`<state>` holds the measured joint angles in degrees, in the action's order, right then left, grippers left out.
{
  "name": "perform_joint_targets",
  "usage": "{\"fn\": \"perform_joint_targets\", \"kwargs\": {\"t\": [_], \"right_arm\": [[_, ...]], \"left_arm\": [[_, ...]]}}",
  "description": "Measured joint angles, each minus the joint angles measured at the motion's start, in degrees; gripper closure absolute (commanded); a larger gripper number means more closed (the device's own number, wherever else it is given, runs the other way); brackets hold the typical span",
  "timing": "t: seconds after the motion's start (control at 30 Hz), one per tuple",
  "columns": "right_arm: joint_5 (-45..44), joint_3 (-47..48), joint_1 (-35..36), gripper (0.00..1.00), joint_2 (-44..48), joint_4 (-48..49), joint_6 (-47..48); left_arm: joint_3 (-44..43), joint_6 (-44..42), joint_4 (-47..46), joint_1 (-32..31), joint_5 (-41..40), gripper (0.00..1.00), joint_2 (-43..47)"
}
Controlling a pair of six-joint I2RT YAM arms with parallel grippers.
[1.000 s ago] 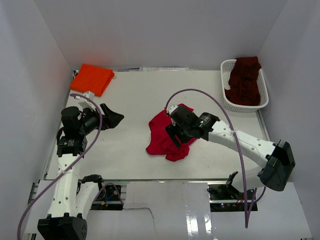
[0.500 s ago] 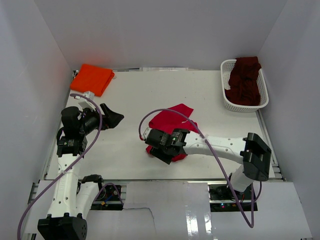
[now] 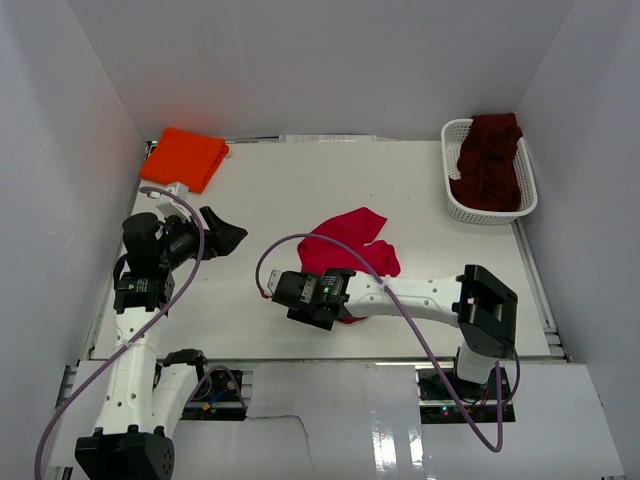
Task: Fold and stack the t-shirts
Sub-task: Move the tshirt to the center of the board, then flatten out the tshirt
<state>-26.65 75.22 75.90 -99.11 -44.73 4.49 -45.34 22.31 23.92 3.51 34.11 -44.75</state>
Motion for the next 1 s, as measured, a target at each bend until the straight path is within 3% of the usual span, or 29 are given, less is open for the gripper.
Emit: {"fn": "perform_joint_targets", "kwargs": {"t": [0.83, 0.87, 0.93, 1.0], "right_arm": [[-6.01, -0.11, -2.45, 0.48, -7.48, 7.45, 6.14], [-6.32, -0.11, -2.78, 0.5, -7.5, 7.52, 6.25], [-6.67, -0.11, -3.26, 0.65, -7.63, 7.65, 6.49], [-6.88, -0.11, -3.61, 0.66, -7.96, 7.76, 6.64]], "left_arm": [[0.0, 0.0, 0.02, 0.0, -0.28, 0.02, -0.81], [0.0, 0.0, 0.02, 0.0, -0.28, 0.02, -0.85], [0.0, 0.0, 0.02, -0.02, -0.28, 0.02, -0.9], [0.0, 0.0, 0.02, -0.02, -0.28, 0.02, -0.9]]}}
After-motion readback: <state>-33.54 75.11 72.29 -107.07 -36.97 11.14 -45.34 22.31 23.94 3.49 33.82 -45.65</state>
